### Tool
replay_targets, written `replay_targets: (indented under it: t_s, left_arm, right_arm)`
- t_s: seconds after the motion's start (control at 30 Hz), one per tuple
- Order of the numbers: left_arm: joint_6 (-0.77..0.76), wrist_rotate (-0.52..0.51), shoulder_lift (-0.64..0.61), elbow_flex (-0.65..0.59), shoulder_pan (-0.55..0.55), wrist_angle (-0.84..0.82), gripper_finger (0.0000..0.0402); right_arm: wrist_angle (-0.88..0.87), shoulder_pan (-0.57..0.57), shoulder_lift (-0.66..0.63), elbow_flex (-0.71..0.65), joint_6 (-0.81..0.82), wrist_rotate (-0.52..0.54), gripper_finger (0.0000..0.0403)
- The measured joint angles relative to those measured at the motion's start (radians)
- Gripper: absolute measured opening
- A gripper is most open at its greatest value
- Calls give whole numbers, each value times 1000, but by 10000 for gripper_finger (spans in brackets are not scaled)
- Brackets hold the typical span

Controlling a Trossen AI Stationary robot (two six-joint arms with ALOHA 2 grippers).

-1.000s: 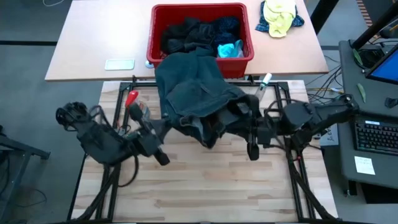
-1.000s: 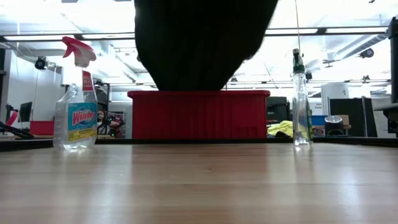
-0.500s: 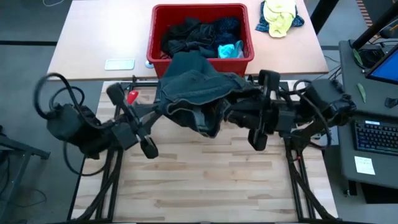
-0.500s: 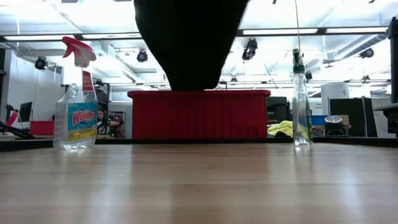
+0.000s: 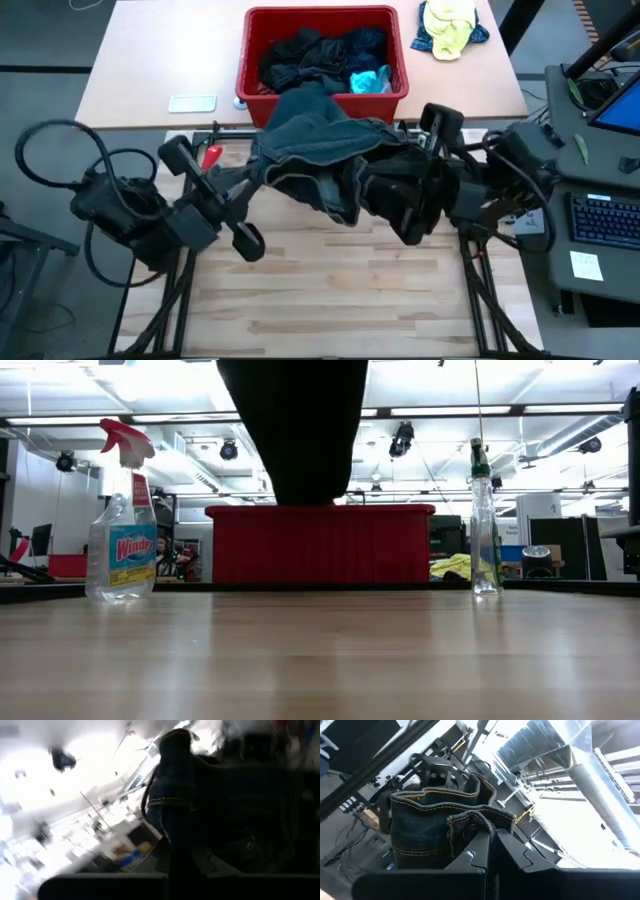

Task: Fold Laundry from Bin
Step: Fold the blue pants

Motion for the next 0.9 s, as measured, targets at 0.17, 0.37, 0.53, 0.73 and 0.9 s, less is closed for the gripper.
replay_targets:
  t_s: [0.17, 0.37, 0.53, 0.73, 0.9]
  left_arm:
    - [-288, 75, 5, 45, -9, -84, 7]
    - [-390, 312, 7, 39, -40, -107, 13]
    - [-361, 418, 10, 42, -50, -105, 10]
    - [-333, 81, 4, 40, 3, -233, 9]
    - [-808, -65, 4, 34, 137, -797, 9]
  right_arm:
    - [-37, 30, -8, 0, 220, -68, 13]
    - [-71, 59, -21, 0, 500, -440, 13]
    - [14, 85, -25, 3, 511, -492, 13]
    - [-87, 73, -42, 5, 349, -97, 13]
    - [-410, -25, -24, 2, 415, 175, 13]
